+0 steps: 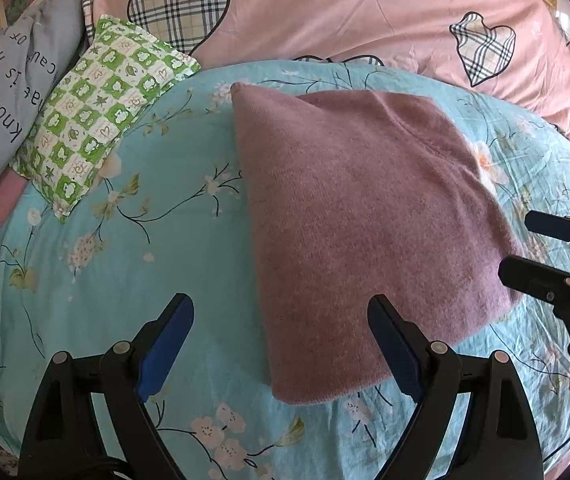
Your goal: Fold small clothes
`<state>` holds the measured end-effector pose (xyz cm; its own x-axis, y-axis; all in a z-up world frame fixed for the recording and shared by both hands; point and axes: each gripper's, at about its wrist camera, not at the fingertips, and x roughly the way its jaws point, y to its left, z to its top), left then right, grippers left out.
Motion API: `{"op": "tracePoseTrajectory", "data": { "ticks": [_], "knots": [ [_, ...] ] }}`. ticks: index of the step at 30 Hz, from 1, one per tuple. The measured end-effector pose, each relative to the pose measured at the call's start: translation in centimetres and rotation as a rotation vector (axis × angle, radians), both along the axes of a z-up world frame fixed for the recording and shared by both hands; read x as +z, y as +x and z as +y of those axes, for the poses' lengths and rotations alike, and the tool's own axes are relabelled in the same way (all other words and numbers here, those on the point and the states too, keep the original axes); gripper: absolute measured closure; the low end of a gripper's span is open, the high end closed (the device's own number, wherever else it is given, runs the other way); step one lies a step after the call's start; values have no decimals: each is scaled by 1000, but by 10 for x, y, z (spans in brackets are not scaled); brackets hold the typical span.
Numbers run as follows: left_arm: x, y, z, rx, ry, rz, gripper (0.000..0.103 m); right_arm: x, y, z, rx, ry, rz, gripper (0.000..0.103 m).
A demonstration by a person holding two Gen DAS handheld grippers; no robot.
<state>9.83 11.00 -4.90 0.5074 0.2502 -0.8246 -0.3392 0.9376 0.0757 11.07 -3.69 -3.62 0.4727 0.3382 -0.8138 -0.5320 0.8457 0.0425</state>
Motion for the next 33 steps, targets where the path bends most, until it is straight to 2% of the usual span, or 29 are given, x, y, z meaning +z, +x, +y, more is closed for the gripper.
{"op": "tracePoseTrajectory", "data": {
  "ticks": [33],
  "knots": [
    [3, 9, -2, -2, -2, 4, 14, 1, 12, 6, 31, 16, 21, 4]
  ]
}}
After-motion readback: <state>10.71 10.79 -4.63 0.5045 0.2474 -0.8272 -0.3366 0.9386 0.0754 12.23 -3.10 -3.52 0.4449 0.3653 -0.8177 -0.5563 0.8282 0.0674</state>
